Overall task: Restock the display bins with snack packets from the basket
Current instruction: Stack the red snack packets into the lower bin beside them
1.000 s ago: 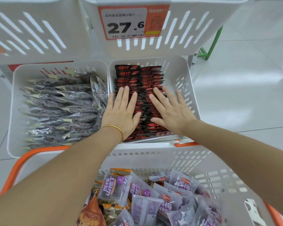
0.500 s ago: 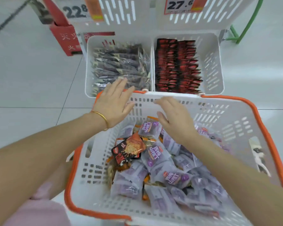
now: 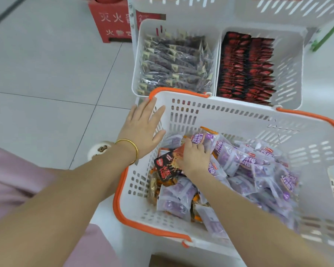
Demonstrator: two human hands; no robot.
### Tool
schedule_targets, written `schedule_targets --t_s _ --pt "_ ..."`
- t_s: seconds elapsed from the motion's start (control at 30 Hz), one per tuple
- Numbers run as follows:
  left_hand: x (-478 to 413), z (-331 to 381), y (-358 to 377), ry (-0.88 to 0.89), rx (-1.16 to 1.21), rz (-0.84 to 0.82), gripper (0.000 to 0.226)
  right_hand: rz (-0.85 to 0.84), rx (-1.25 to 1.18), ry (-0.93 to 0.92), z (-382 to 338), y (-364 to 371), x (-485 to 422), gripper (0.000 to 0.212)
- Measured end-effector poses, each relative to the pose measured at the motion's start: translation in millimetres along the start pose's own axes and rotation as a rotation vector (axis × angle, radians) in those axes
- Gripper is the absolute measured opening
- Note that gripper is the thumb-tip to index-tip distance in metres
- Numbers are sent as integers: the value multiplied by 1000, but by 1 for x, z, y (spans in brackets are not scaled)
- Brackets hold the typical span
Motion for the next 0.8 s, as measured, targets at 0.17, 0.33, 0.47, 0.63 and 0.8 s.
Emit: schedule_targets --t_s 0.17,0.33,0.47,0.63,0.8 --pt "0 1 1 4 0 17 65 22 -202 -138 -2 -3 15 70" --pt "0 2 0 -6 -45 -2 65 -90 -813 47 23 -27 30 29" --pt "3 8 -6 8 -114 2 62 -250 -1329 323 74 -62 37 21" --pt "-18 54 -37 -55 509 107 53 -328 -1696 409 107 -105 47 22" --pt "-48 88 -72 -357 1359 -1 47 -338 -1863 366 109 -143 56 15"
Point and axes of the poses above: each hand's wrist, its own x-axis away from the middle knuckle, its own y-axis out of the palm, z = x × y, the point moved 2 cm from there along -x, towards the middle knuckle, and after that the axes turned 12 degrees about y, right-handed, at the moved point
